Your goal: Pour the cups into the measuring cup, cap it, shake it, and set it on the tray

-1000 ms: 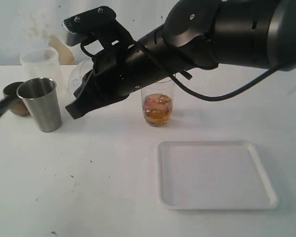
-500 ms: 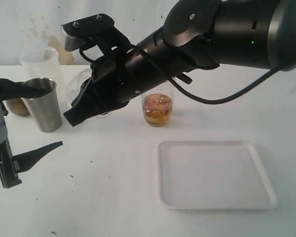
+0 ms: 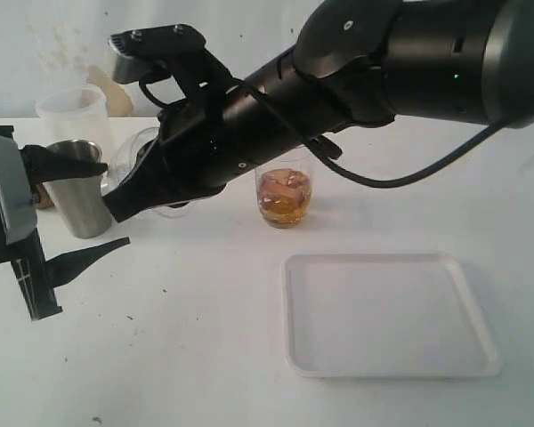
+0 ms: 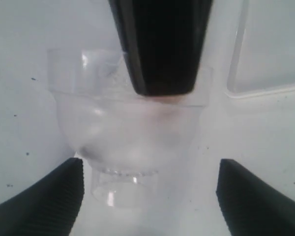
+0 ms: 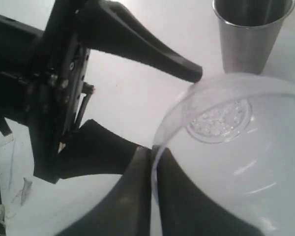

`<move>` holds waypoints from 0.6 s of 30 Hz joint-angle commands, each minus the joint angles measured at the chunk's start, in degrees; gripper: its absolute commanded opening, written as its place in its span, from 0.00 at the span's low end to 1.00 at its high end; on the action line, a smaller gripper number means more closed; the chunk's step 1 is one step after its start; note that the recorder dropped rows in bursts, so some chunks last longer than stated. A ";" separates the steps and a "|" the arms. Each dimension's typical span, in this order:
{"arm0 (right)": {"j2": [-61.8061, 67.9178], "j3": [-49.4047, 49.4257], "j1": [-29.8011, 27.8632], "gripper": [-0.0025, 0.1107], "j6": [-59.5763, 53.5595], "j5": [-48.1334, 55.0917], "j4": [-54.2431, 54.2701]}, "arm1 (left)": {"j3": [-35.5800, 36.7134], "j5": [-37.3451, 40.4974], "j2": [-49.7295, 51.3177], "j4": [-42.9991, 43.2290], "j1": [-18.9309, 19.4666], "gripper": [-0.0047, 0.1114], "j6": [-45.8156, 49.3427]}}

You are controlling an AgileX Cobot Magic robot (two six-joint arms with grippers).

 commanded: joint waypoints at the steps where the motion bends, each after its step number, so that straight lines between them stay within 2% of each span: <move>1: -0.73 -0.06 0.07 0.02 -0.66 0.86 1.08 | -1.28 0.51 0.69 -2.02 -0.33 0.66 -0.07; 3: -0.73 -0.06 0.07 0.02 -0.66 0.98 1.64 | -1.28 1.15 1.29 -2.02 -0.33 0.65 -0.07; 8: -0.73 -0.06 0.07 0.02 -0.79 1.33 2.38 | -1.28 -4.08 2.66 -2.07 -0.33 0.62 1.15; 13: -0.73 -0.06 0.07 0.02 -1.77 3.12 4.98 | -1.28 -1.97 3.95 -2.17 -0.33 0.61 1.69; 15: -0.73 -0.06 0.07 0.02 -1.77 3.26 5.14 | -1.28 -4.54 3.93 -2.89 -0.33 0.59 2.69; 18: -0.73 -0.06 0.07 0.02 -1.77 3.26 5.14 | -1.28 -7.26 3.93 -3.42 -0.33 0.48 2.69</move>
